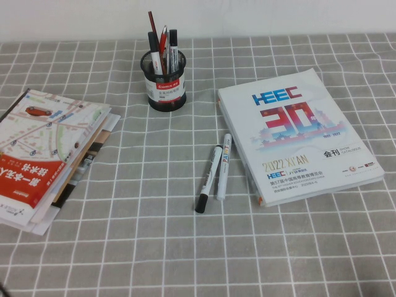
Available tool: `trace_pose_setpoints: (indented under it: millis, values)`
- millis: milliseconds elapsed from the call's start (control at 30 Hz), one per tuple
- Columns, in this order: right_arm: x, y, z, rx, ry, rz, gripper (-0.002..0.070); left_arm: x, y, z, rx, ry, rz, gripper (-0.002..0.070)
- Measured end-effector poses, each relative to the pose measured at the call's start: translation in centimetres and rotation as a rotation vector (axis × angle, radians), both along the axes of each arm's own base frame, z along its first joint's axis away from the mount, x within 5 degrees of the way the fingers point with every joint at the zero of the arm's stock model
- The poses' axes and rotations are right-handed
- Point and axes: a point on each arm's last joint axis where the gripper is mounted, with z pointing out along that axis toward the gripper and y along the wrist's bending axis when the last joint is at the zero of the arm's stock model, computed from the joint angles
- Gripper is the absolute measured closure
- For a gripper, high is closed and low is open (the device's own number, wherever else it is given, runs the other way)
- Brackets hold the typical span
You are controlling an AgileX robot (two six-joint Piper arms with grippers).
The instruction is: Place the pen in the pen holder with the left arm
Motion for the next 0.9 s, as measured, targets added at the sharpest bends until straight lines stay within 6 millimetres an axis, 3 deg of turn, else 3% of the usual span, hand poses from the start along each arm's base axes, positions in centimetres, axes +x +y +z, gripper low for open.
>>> trace_pose_setpoints:
  millis: [300, 567, 700, 900]
  values:
    - [0.0, 0.0, 0.0, 0.000, 0.000, 0.000, 0.0691, 4.9, -1.0, 2.9, 0.191, 0.335, -0.182, 0.0677]
    - [0.0, 0.0, 0.0, 0.000, 0.000, 0.000, 0.0691, 11.4, -2.6, 4.2, 0.260, 0.558, -0.404, 0.0677]
    - [0.0, 0.0, 0.0, 0.000, 0.000, 0.000, 0.0691, 14.4, -4.8, 4.8, 0.290, 0.612, -0.522, 0.0677]
    - [0.0, 0.0, 0.0, 0.000, 0.000, 0.000, 0.0691, 19.3, -10.4, 4.4, 0.378, 0.689, -0.715, 0.0677]
